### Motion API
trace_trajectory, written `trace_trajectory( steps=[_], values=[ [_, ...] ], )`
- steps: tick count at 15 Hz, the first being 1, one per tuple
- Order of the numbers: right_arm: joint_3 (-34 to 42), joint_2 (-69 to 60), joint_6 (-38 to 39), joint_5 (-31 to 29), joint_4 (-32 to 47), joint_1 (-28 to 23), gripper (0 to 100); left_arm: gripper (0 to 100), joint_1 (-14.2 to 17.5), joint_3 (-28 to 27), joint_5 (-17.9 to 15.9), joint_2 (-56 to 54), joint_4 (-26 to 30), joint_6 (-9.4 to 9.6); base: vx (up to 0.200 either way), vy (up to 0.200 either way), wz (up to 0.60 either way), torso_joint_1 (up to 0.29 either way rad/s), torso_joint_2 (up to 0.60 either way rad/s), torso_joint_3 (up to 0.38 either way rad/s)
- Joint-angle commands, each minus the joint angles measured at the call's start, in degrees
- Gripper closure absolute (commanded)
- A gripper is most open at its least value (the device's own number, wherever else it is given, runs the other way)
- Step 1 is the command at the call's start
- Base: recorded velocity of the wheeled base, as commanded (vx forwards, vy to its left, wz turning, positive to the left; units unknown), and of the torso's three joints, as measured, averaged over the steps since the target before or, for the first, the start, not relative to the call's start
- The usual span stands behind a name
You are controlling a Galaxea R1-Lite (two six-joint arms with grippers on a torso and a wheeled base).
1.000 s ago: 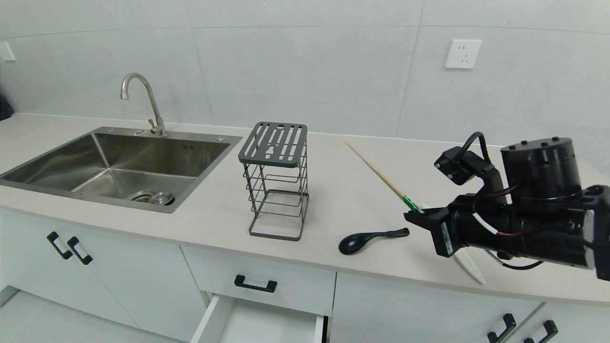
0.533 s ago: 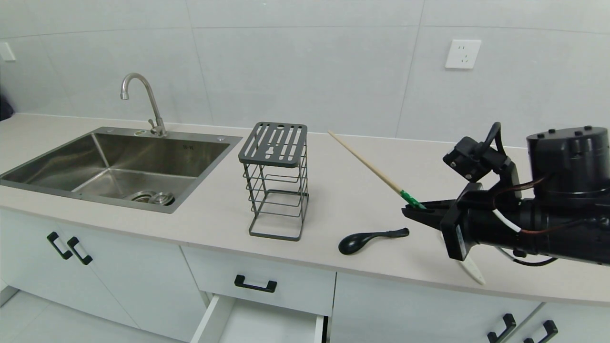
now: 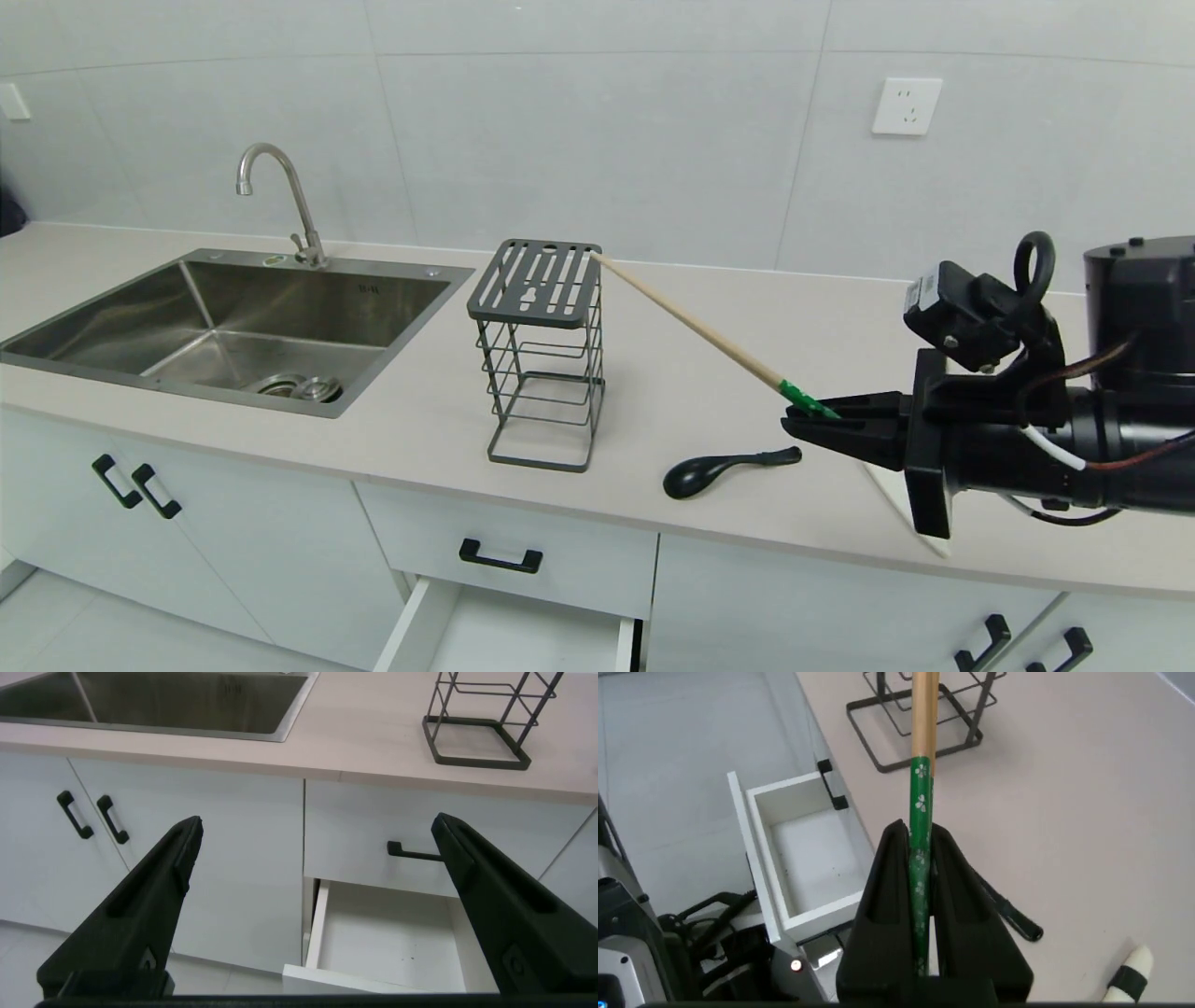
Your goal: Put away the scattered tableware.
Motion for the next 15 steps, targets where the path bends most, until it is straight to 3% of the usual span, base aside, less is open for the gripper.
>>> trace_trajectory(
  steps=[1, 4, 9, 13, 15],
  values=[
    [0.1, 0.3, -0.1, 0.2, 0.3, 0.7, 100, 0, 0.0, 0.0, -0.1, 0.1, 0.0, 0.08, 0.000, 0.000, 0.00, 0.000, 0.00, 0.000],
    [-2.9, 4.2, -0.5, 0.4, 0.2, 5.5, 100, 0, 0.0, 0.0, 0.0, 0.1, 0.0, -0.01, 0.000, 0.000, 0.00, 0.000, 0.00, 0.000],
    [-9.7, 12.6, -0.6, 0.4, 0.4, 9.1, 100, 0, 0.0, 0.0, -0.1, 0.1, 0.0, -0.01, 0.000, 0.000, 0.00, 0.000, 0.00, 0.000],
    [-6.5, 12.5, -0.5, -0.5, 0.1, 12.2, 100, 0, 0.0, 0.0, -0.1, 0.1, 0.0, -0.01, 0.000, 0.000, 0.00, -0.080, 0.15, 0.077],
    [1.2, 12.2, -0.8, -1.5, -1.8, 14.9, 100, 0, 0.0, 0.0, -0.1, 0.1, 0.0, -0.01, 0.000, 0.000, 0.00, -0.027, 0.07, 0.041]
  ],
)
